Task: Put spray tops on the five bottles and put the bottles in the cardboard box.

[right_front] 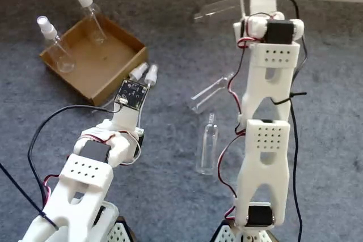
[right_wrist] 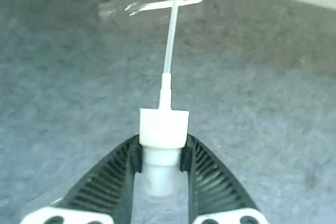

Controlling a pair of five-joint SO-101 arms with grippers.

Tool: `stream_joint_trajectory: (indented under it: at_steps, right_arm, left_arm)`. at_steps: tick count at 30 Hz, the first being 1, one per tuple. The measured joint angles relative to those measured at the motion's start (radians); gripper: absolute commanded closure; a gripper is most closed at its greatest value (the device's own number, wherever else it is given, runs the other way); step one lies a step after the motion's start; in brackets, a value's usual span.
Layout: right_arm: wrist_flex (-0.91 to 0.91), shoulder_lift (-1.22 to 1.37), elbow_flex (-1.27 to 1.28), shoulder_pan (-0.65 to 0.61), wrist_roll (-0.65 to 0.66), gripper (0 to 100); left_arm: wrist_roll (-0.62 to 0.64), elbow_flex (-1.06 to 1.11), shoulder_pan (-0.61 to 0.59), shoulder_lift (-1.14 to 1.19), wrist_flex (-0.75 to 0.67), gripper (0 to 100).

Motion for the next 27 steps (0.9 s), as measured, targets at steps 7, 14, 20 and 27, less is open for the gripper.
stream_joint_trajectory:
  at_steps: [7,14,20,27]
  right_arm:
    - [0.012,-0.005,0.0,-0.115,-0.003,99.0]
    - [0.012,-0.005,0.0,-0.209,-0.193,99.0]
    - [0.012,-0.008,0.055,-0.279,-0.276,99.0]
    - [0.012,-0.009,0.379,-0.334,-0.279,98.8]
  left_arm:
    - [0.0,0.0,-0.101,0.0,0.0,100]
    - [0.0,0.0,-0.109,0.0,0.0,100]
    - [0.0,-0.003,-0.109,-0.002,0.0,100]
    - [0.0,0.009,-0.109,-0.146,0.0,100]
